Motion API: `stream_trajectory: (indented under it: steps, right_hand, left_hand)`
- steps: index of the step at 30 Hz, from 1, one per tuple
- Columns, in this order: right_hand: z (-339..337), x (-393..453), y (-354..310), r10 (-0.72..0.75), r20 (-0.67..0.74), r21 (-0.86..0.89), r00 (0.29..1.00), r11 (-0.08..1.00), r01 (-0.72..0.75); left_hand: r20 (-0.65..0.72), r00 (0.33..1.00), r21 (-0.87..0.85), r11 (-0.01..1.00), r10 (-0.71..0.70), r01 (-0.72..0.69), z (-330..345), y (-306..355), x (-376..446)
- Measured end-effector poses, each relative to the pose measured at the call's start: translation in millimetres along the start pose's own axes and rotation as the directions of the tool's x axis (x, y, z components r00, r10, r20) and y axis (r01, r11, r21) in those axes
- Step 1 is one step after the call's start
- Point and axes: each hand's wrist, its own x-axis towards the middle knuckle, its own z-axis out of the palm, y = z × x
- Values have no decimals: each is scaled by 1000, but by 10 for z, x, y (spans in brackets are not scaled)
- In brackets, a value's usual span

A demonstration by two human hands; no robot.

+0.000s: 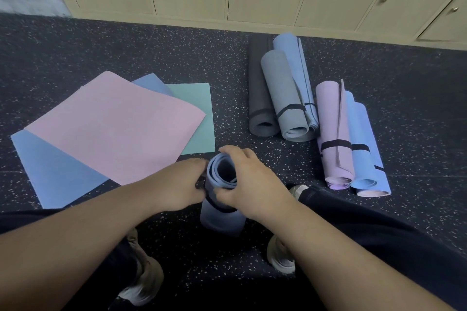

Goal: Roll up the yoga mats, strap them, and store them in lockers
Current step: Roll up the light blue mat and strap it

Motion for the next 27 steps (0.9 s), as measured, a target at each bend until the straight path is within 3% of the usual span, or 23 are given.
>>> stream_trajectory:
  steps: [4,9,15,22,27]
  right_hand:
    - [-42,-2,-30,-46,-87,19,995,999,48]
    - [-134,-37,-58,-154,-261,174,953,964,203]
    - [-36,-10,-29,-374,-368,106,851,892,439]
    - [-8,33,-18,-420,-446,89,791,858,505]
    - [-19,33,-13,-444,-462,74,767,843,533]
  left_hand:
    - [-69,996,-161,985,56,-67,9,31,-7]
    - [-206,971,-305,935,119,-179,-114,71,12]
    - [-316,948,-79,997,-25,0,-166,-217,58]
    - [-404,869,25,953,286,-302,-143,-118,43]
    - [-412,857,122,951,310,-286,-208,-122,40]
